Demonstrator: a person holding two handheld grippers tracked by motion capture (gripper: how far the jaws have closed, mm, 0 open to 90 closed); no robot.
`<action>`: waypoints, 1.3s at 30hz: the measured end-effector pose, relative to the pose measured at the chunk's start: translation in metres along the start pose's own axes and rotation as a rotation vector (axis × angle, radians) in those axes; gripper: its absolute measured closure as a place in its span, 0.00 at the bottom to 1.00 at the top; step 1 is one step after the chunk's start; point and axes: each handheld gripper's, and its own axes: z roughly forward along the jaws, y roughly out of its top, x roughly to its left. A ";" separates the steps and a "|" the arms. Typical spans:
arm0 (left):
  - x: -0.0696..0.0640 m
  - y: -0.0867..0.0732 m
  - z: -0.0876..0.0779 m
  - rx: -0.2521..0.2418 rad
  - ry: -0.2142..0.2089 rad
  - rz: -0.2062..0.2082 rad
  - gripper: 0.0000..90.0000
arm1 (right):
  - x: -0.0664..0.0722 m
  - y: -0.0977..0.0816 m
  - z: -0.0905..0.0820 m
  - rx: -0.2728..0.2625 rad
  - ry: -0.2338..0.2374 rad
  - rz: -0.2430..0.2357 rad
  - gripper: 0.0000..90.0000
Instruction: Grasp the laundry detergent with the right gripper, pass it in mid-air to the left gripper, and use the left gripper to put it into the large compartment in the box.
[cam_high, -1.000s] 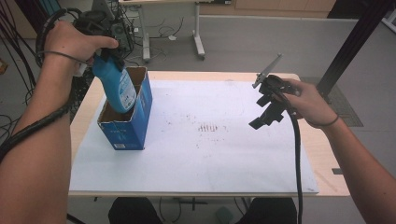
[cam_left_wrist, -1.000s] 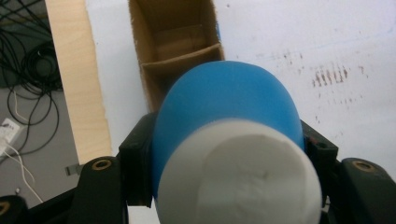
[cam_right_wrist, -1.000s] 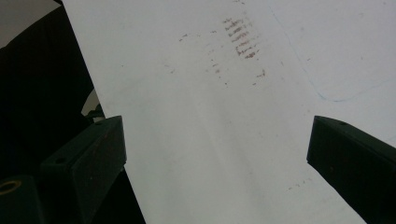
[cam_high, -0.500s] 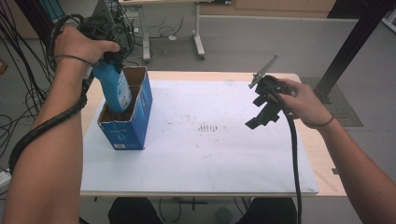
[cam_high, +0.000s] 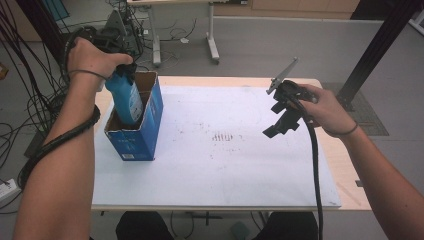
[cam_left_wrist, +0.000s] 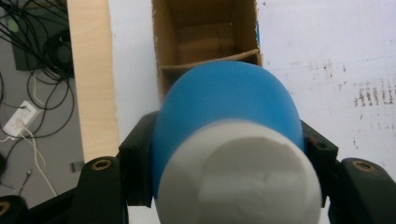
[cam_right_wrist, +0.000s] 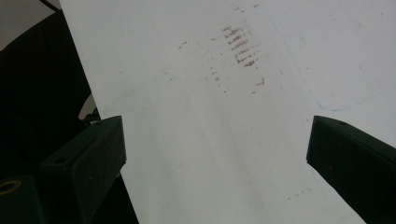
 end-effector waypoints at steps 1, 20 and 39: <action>0.000 -0.001 0.007 0.008 -0.001 -0.002 0.42 | 0.000 -0.001 0.000 -0.003 0.001 0.000 0.06; -0.002 -0.011 0.055 0.029 -0.004 -0.008 0.42 | 0.000 -0.002 0.000 -0.010 -0.005 0.008 0.06; -0.005 -0.024 0.088 0.009 0.001 -0.032 0.42 | 0.001 0.001 0.005 -0.007 0.000 0.000 0.06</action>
